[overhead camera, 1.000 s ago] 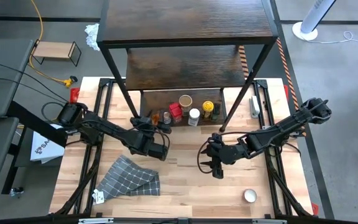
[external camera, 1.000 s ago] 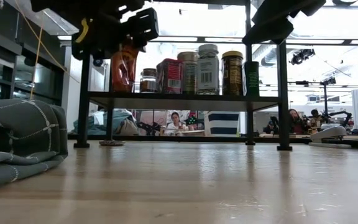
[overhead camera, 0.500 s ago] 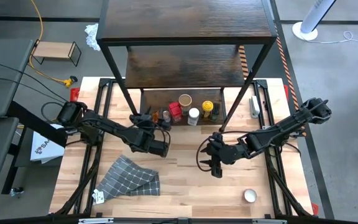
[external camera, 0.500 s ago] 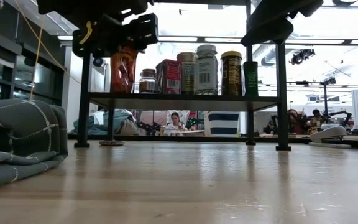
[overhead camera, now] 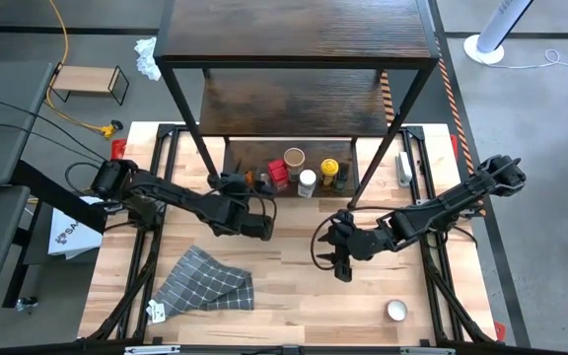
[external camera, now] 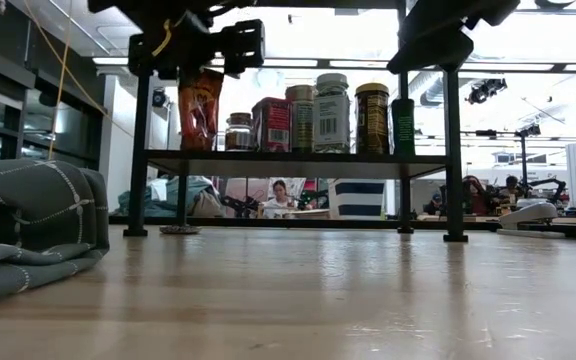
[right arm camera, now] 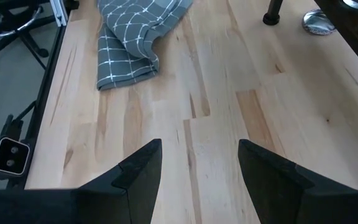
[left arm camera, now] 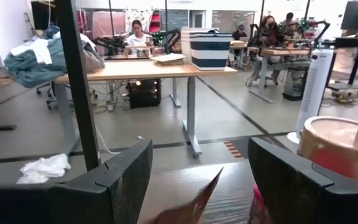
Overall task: Shelf spices
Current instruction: Adjust the shelf
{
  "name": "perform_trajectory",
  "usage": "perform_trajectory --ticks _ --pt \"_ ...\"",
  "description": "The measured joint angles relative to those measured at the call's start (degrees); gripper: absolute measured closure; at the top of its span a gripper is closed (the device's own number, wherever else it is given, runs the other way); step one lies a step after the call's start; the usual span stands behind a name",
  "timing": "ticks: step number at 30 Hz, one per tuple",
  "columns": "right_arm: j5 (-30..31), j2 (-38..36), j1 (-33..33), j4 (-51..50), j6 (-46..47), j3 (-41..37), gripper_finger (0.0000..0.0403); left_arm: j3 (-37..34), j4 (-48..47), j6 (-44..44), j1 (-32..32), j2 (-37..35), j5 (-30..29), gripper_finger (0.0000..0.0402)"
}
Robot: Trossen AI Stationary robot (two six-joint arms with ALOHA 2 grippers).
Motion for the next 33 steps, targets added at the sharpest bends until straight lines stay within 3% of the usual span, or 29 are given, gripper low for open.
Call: perform_trajectory --ticks 12,30,33 --pt "0.02 0.0 -0.02 0.2 0.04 0.0 0.0196 7.24 0.12 14.33 1.63 0.0 0.02 0.0142" --pt "-0.01 0.0 -0.02 0.49 -0.14 -0.01 0.0196 17.68 0.07 27.07 2.35 0.0 0.22 0.0142" --pt "-0.24 0.0 -0.02 1.92 -1.13 -0.02 0.0196 20.5 0.04 28.89 1.18 0.0 2.55 0.0142"
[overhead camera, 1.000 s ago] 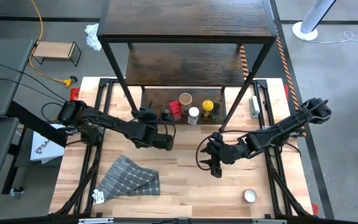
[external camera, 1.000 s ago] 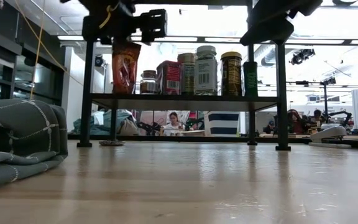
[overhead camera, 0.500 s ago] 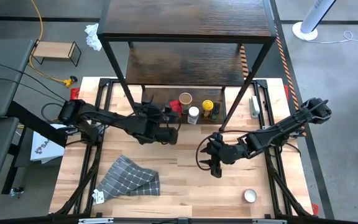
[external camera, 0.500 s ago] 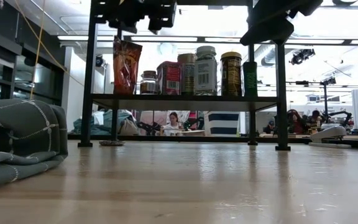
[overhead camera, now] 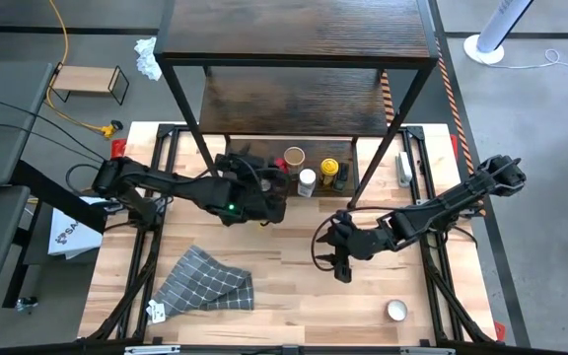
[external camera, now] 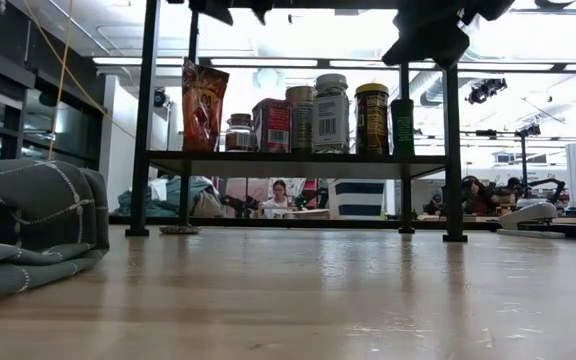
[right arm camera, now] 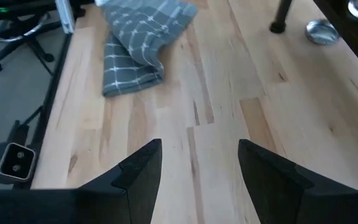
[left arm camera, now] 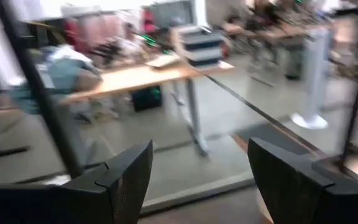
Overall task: Shelf spices
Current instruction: Adjust the shelf
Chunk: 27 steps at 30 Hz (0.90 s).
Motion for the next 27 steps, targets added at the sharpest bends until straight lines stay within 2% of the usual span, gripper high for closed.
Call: perform_trajectory --ticks 3,7,12,15,17,20,22,25,27 --pt "-2.03 -0.17 0.0 1.66 -0.5 0.0 0.0196 3.45 0.1 4.82 -2.31 0.0 6.85 0.0142" --pt "-4.44 -1.5 0.02 2.13 -0.33 0.0 0.0196 6.73 0.17 10.88 -6.75 -0.02 20.83 0.0142" --pt "-6.34 -5.05 0.02 2.11 2.47 0.0 0.0196 7.32 0.01 8.58 -14.31 -1.53 36.31 0.0149" --pt "-8.23 -7.56 0.03 2.03 5.94 0.0 0.0196 7.34 -0.83 4.76 -20.16 -1.61 39.32 0.0165" --pt "-9.11 -9.1 0.5 1.67 9.16 0.0 0.0198 7.05 -4.14 -0.61 -23.97 -1.51 39.5 0.0187" --pt "-9.32 -10.43 2.93 -1.5 14.77 0.02 0.0222 4.56 -11.0 -15.08 -29.43 -1.55 38.12 0.0242" --pt "-9.08 -10.33 5.38 -5.01 19.71 0.02 0.026 2.86 -17.73 -26.32 -32.99 -1.44 37.48 0.0293" --pt "-6.39 -9.14 9.99 -9.15 28.78 0.02 0.0349 -1.08 -26.3 -44.67 -38.13 -1.51 37.2 0.0375" --pt "-3.35 -7.65 13.3 -11.5 36.23 0.02 0.0388 -4.07 -30.33 -56.71 -41.51 -1.49 35.99 0.039"
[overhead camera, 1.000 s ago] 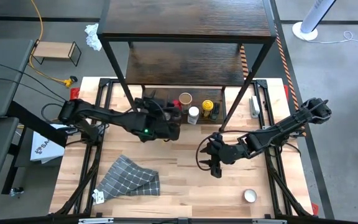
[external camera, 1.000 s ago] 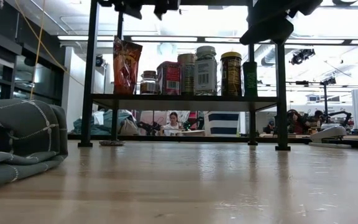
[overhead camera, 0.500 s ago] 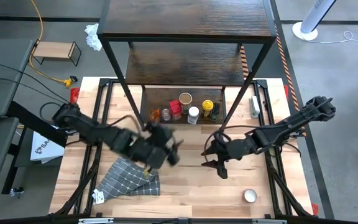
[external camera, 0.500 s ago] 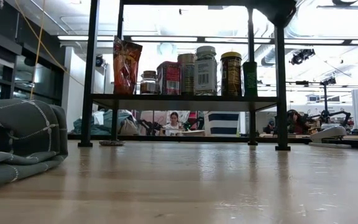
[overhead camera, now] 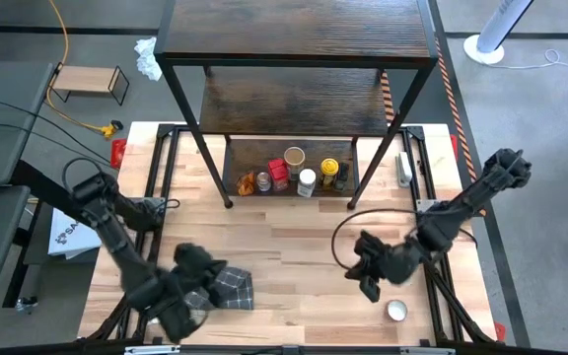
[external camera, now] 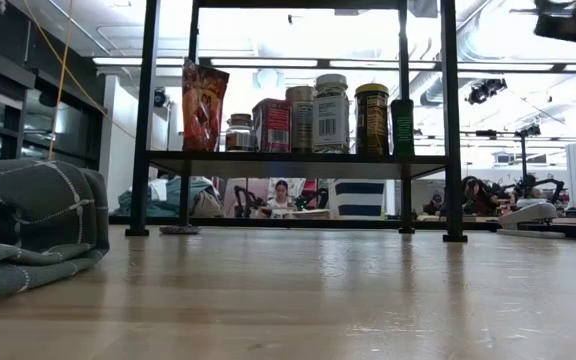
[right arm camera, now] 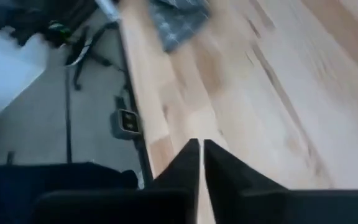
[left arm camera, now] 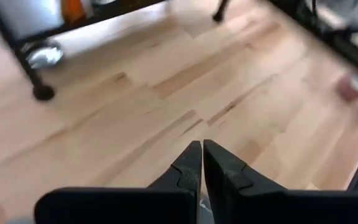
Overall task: Shelf spices
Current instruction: Adjust the shelf
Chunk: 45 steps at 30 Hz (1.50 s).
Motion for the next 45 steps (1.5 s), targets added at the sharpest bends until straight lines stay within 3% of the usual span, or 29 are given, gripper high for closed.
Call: perform_trajectory --ticks 3,5,8,10,14,17,20,22,26,33,45 --pt "6.75 2.11 4.56 -1.9 13.71 0.0 0.039 -5.85 -1.23 -13.01 -3.71 -1.62 -4.39 0.0394" --pt "10.97 3.72 7.12 -4.05 22.64 0.0 0.0399 -10.68 1.56 -15.5 -4.87 -4.25 -7.12 0.0399" --pt "16.28 4.37 8.68 -9.33 34.23 -0.07 0.04 -18.76 8.75 -13.8 -4.44 -11.36 -11.99 0.04" --pt "16.69 4.24 8.59 -13.87 39.06 0.0 0.0402 -24.37 13.97 -10.71 -3.8 -17.23 -16.61 0.0401" --pt "16.51 2.13 6.22 -17.9 41.7 -1.48 0.0402 -35.32 29.34 3.41 0.08 -29.52 -16.0 0.0401" --pt "14.18 -1.59 3.35 -7.43 38.3 -8.4 0.0402 -44.24 52.89 22.77 5.55 -36.38 -7.84 0.0401" --pt "9.23 -6.82 -1.04 9.49 31.09 -18.43 0.0402 -52.1 80.37 43.89 13.47 -38.58 9.61 0.0401" --pt "3.96 -9.36 -4.27 20.59 26.34 -25.12 0.0403 -55.55 91.72 48.32 18.01 -37.7 19.78 0.0401" --pt "-1.38 -14.2 -10.95 33.19 18.78 -33.79 0.0403 -56.94 90.08 47.87 25.33 -34.77 27.87 0.0401" --pt "-11.34 -18.55 -20.75 33.32 12.35 -39.57 0.0403 -56.83 88.65 49.2 36.3 -27.32 43.35 0.0401" --pt "-8.46 -18.41 -33.56 31.58 9.45 -42.1 0.0403 -56.89 87.11 61.66 47.01 -17.03 50.86 0.0401"
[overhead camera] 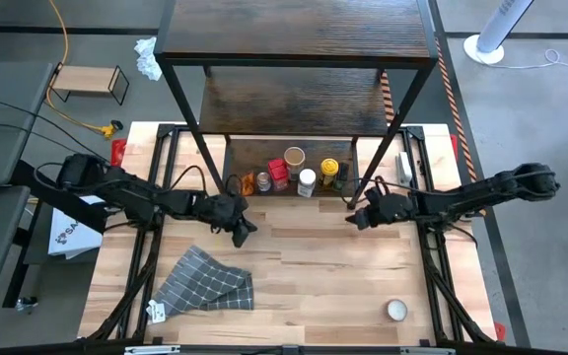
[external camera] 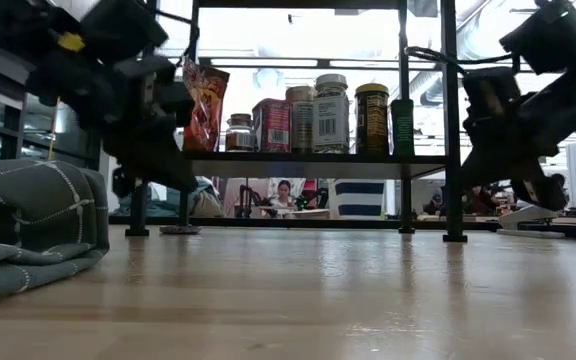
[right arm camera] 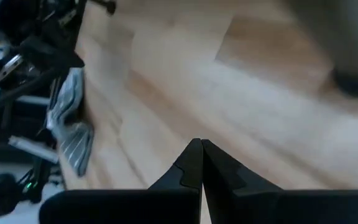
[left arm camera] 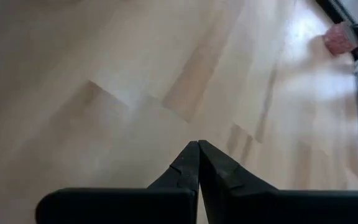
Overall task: Shelf spices
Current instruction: Adjust the shelf
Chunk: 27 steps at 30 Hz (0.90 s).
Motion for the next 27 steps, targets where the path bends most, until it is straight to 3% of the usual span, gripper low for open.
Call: perform_trajectory --ticks 8,15,22,27 --pt "-1.19 0.11 -8.27 -0.93 -4.28 0.0 0.0403 0.02 0.33 10.77 9.47 0.72 8.57 0.0401" --pt "-6.31 0.09 -13.62 -0.6 -7.18 0.0 0.0403 0.02 -0.45 14.26 14.4 0.72 9.6 0.0401" --pt "-13.88 0.09 -14.24 0.06 -9.38 0.0 0.0403 0.02 -0.48 9.46 10.38 0.06 18.8 0.0401" --pt "-18.42 0.07 -14.23 -0.81 -10.13 0.02 0.0403 0.01 0.28 6.0 5.33 -2.06 17.68 0.0401"
